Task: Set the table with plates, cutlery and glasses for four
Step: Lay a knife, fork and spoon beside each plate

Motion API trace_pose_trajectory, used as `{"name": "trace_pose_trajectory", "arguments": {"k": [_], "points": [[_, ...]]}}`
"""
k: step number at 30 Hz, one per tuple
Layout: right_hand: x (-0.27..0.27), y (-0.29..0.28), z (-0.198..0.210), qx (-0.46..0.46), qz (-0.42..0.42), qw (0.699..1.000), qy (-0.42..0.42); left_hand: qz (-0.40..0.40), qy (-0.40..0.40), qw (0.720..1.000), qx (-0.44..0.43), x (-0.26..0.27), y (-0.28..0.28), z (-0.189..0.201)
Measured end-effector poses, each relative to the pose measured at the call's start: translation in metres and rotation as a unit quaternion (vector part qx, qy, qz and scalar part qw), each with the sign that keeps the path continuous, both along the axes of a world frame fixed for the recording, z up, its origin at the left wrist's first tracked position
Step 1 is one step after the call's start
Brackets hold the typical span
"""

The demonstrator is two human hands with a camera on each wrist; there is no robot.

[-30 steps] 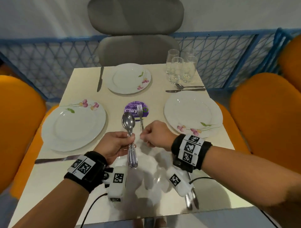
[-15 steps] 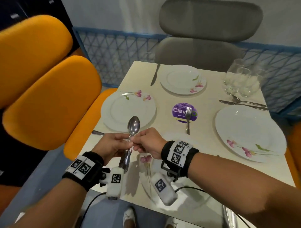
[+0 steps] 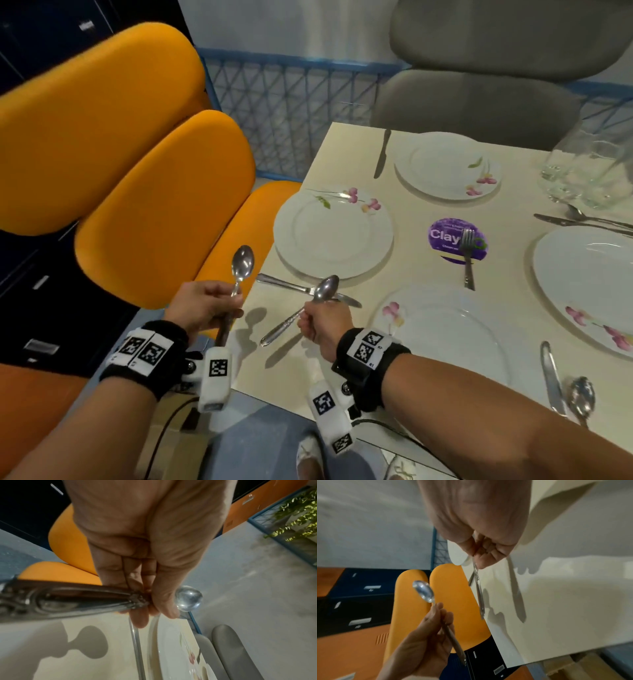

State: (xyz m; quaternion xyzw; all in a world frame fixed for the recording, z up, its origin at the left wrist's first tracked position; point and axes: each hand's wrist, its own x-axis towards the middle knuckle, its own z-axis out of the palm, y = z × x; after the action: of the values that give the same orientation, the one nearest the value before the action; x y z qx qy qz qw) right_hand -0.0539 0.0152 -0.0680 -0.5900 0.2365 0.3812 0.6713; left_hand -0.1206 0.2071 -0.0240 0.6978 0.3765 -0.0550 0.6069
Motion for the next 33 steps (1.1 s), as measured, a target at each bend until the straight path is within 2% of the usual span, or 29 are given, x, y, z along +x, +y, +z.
{"name": "trace_pose_trajectory", "arguments": {"k": [4,12,18,22,24,26,27,28,29,31,33], "points": [[-0.011,0.018,-0.018,-0.017,-0.091,0.994,0.064,0.019,0.002,1.0,-0.008,-0.01,0.032,-0.004],[-0.019,0.044,-0.03,-0.018,-0.194,0.973,0.12,0.014,0.004,1.0,-0.014,-0.016,0.055,-0.012],[-0.014,0.044,-0.031,-0.027,-0.194,0.972,0.133,0.001,-0.002,1.0,-0.023,-0.009,0.059,-0.011],[-0.014,0.044,-0.03,-0.043,-0.167,0.981,0.09,-0.003,-0.009,1.0,-0.03,-0.004,0.062,-0.009],[-0.014,0.045,-0.026,-0.07,-0.104,0.992,0.015,-0.005,-0.012,0.999,-0.032,-0.002,0.064,-0.008],[-0.01,0.047,-0.018,-0.097,-0.033,0.991,-0.089,-0.003,-0.016,0.999,-0.035,-0.001,0.067,-0.008],[-0.006,0.048,-0.016,-0.137,0.036,0.976,-0.163,-0.002,-0.017,0.999,-0.036,0.0,0.067,-0.009],[0.0,0.049,-0.015,-0.205,0.133,0.937,-0.249,-0.002,-0.018,0.999,-0.038,0.0,0.068,-0.009],[0.006,0.049,-0.012,-0.279,0.241,0.872,-0.323,-0.002,-0.019,0.999,-0.04,0.001,0.068,-0.009],[0.014,0.047,-0.006,-0.381,0.416,0.711,-0.42,-0.003,-0.02,0.999,-0.043,0.002,0.068,-0.01],[0.018,0.046,-0.005,-0.393,0.528,0.578,-0.482,-0.002,-0.021,0.999,-0.047,0.002,0.067,-0.011]]}}
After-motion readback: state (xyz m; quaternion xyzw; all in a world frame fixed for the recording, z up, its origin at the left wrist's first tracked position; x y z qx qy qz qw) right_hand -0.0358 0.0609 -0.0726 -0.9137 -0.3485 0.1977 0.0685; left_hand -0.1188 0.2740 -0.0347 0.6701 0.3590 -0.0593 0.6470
